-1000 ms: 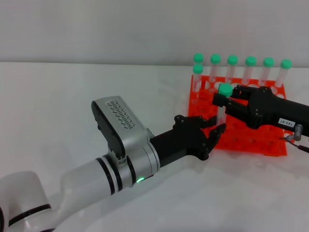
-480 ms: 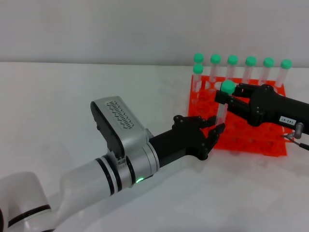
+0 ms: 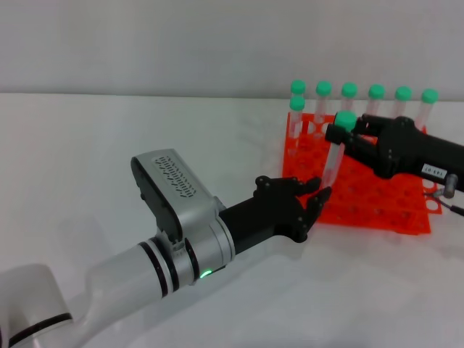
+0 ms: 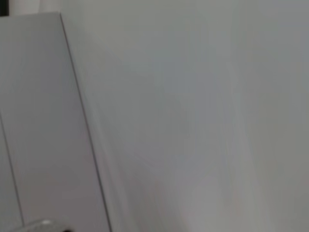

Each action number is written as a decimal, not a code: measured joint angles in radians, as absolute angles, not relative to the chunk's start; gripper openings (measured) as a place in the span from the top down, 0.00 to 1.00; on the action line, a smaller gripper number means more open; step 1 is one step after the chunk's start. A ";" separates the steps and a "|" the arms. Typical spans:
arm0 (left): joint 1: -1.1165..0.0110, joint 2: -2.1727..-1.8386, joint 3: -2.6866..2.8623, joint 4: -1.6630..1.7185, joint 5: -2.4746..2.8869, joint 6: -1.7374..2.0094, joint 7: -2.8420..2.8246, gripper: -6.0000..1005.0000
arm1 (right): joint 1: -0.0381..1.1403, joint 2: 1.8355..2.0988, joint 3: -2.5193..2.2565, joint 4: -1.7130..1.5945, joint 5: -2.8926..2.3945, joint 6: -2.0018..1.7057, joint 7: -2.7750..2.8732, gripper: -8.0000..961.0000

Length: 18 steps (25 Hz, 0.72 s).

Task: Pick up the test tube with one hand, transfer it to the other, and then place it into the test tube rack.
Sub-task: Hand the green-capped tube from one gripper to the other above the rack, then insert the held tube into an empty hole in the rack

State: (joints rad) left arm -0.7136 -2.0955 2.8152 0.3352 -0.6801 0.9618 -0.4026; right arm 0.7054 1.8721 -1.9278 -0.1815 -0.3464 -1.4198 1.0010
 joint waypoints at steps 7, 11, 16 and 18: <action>-0.641 -2.096 2.749 0.346 -0.681 0.977 -0.298 0.86 | 0.706 1.876 -1.841 -0.183 -0.349 -1.391 0.967 0.73; -0.565 -2.097 2.693 0.364 -0.683 1.025 -0.231 0.83 | 0.698 1.894 -1.767 -0.204 -0.350 -1.339 0.927 0.73; -0.423 -2.097 2.586 0.372 -0.687 1.134 -0.173 0.71 | 0.692 1.938 -1.724 -0.265 -0.350 -1.230 0.845 0.75; -0.348 -2.097 2.536 0.372 -0.739 1.195 -0.169 0.66 | 0.693 1.969 -1.722 -0.295 -0.349 -1.145 0.804 0.76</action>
State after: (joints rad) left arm -0.3482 -2.0972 2.5365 0.3723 -0.7389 1.1953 -0.1687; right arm 0.6935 1.9695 -1.7220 -0.2947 -0.3491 -1.1450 0.8040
